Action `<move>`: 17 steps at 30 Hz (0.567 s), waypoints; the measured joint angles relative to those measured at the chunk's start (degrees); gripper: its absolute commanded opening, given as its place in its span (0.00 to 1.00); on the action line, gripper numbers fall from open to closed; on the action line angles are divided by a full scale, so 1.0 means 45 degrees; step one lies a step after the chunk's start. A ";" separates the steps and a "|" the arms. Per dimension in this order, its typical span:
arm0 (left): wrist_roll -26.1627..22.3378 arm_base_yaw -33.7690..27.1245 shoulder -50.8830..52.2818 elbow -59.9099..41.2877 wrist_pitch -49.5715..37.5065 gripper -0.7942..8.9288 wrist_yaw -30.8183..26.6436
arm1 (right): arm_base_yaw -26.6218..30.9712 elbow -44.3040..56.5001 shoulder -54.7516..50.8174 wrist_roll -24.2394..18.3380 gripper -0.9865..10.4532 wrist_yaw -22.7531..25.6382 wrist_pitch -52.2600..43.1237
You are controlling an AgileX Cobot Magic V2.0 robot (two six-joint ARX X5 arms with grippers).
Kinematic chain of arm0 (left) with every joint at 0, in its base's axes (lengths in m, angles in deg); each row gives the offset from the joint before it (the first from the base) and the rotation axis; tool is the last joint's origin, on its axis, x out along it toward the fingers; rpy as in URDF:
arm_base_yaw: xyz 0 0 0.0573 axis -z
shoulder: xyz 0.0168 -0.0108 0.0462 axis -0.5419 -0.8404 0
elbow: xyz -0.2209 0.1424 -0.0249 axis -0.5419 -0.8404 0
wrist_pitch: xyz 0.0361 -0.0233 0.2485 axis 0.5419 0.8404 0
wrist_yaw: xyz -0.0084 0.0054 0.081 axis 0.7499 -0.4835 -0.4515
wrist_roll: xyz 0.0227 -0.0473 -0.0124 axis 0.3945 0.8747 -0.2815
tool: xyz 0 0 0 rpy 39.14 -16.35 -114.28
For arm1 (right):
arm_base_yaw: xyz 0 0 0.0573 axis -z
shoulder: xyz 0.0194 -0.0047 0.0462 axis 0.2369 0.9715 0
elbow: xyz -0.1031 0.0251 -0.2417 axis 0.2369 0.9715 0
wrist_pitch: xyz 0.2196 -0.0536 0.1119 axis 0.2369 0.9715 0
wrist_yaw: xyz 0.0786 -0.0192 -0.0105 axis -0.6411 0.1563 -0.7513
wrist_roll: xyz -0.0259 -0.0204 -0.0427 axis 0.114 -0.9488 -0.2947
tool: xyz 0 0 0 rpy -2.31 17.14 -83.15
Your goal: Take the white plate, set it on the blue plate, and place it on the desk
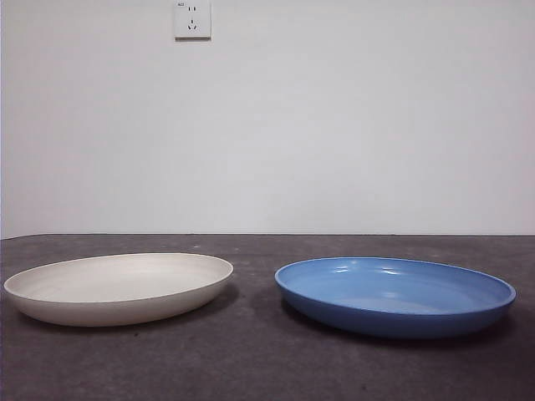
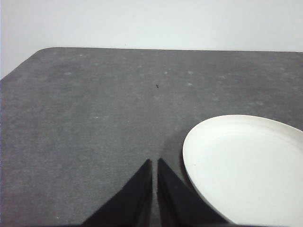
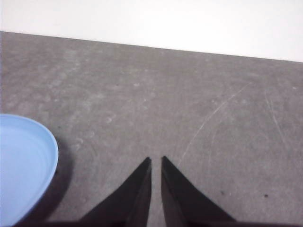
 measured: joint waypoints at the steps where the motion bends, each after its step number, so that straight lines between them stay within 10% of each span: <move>1: 0.0126 0.0000 0.0000 0.0000 0.0000 0.10 0.0000 | 0.0000 0.0000 0.0000 0.0029 0.11 0.0000 -0.0175; 17: 0.3157 0.0015 -0.1423 0.1214 -0.1098 0.10 -0.0500 | 0.0000 -0.1700 0.0680 0.4964 0.09 -0.0189 -0.0121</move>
